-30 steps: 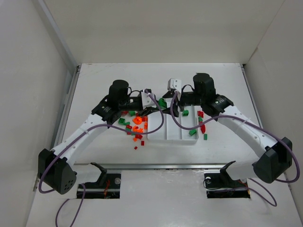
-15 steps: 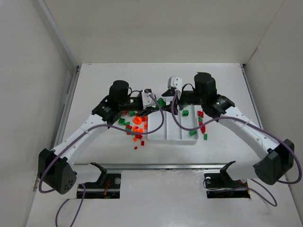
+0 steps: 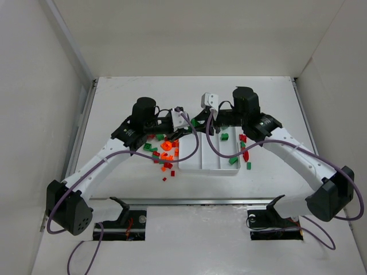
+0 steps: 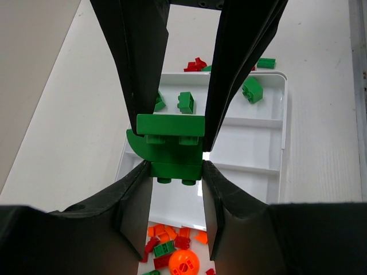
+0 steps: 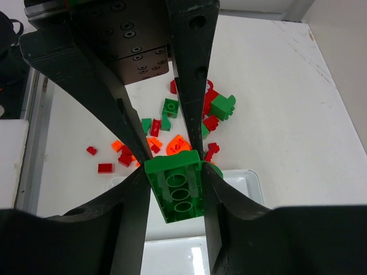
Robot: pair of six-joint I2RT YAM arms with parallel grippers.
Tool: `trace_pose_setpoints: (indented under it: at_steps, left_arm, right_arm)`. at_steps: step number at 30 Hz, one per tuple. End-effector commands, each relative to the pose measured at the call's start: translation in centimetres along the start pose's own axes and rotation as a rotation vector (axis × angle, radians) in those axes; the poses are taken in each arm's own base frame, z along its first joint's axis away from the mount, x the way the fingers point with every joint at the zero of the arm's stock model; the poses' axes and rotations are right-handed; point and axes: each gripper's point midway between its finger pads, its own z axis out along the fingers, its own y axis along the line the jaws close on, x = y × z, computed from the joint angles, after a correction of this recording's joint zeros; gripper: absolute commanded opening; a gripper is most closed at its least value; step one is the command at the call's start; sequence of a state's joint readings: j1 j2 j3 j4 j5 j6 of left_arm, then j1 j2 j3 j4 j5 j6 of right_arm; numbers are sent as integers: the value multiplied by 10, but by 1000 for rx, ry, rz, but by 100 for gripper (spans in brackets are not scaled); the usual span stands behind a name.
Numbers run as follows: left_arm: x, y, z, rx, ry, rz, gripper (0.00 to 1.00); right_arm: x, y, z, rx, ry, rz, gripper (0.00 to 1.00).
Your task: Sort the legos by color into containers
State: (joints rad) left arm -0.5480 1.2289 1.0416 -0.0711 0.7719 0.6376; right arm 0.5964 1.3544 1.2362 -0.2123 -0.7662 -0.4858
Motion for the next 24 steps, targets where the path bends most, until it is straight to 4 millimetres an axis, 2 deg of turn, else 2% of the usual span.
trace_pose_setpoints:
  at_steps: [1, 7, 8, 10, 12, 13, 18, 22, 24]
  left_arm:
    - [-6, -3, 0, 5, -18, 34, 0]
    - [-2, -2, -4, -9, 14, 37, 0]
    - [4, -3, -4, -11, 28, 28, 0]
    - [6, -6, -5, -9, 30, 26, 0]
    - [11, -10, -6, -6, 36, 20, 0]
    - [12, -9, -7, -14, 42, 20, 0]
    - [13, -8, -8, -27, 43, 25, 0]
    - [16, -10, -8, -23, 49, 19, 0]
    - [17, -9, -8, -30, 54, 19, 0]
  right_arm:
    - [-24, -4, -4, 26, -58, -45, 0]
    - [-22, -15, -20, 88, -50, -36, 0]
    - [-22, -14, -22, 97, -49, -29, 0]
    - [-14, -19, -26, 112, -36, -16, 0]
    - [-18, -18, -28, 116, -44, -25, 0]
    - [-13, -20, -30, 124, -35, -7, 0]
    - [-13, -26, -37, 149, -36, -9, 0]
    - [-3, -30, -41, 162, -20, 18, 0]
    - [-3, -36, -48, 188, -21, 25, 0]
